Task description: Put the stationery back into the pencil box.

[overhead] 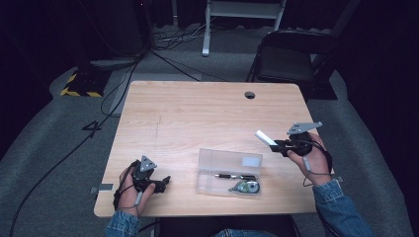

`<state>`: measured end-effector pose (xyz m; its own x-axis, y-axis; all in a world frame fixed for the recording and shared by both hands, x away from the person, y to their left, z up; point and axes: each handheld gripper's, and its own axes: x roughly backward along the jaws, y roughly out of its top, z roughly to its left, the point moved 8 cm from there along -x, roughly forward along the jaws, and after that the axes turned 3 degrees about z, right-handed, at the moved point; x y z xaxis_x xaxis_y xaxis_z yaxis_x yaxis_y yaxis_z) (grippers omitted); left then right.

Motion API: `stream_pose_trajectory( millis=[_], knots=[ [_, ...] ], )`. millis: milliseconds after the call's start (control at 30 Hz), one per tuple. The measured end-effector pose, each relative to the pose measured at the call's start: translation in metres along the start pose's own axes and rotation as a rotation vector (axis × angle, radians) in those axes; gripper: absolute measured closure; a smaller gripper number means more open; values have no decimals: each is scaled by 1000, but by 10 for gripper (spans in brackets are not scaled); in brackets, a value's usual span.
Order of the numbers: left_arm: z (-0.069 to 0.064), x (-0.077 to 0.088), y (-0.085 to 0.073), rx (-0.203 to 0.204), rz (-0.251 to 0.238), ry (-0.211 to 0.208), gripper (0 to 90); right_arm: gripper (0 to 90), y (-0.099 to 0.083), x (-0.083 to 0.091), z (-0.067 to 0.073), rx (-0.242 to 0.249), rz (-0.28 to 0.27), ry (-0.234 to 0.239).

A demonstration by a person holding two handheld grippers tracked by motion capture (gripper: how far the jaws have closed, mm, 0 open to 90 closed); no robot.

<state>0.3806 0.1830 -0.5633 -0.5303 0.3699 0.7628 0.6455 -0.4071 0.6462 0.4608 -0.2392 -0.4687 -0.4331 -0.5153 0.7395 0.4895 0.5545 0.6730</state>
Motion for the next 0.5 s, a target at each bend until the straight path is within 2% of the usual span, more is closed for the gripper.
stream_pose_trajectory(
  millis=[33, 100, 167, 500],
  knots=[
    [0, 0, 0, 0, 0, 0, 110, 716, 0, 0, 0, 0, 0, 0],
    [0, 0, 0, 0, 0, 0, 110, 716, 6, 2, 12, 30, -5, 25],
    [0, 0, 0, -1, 0, 1, 110, 716, 7, 3, 15, 34, -4, 30],
    [0, 0, 0, 0, 0, 0, 110, 716, 18, 3, 50, 126, -5, 106]
  ],
)
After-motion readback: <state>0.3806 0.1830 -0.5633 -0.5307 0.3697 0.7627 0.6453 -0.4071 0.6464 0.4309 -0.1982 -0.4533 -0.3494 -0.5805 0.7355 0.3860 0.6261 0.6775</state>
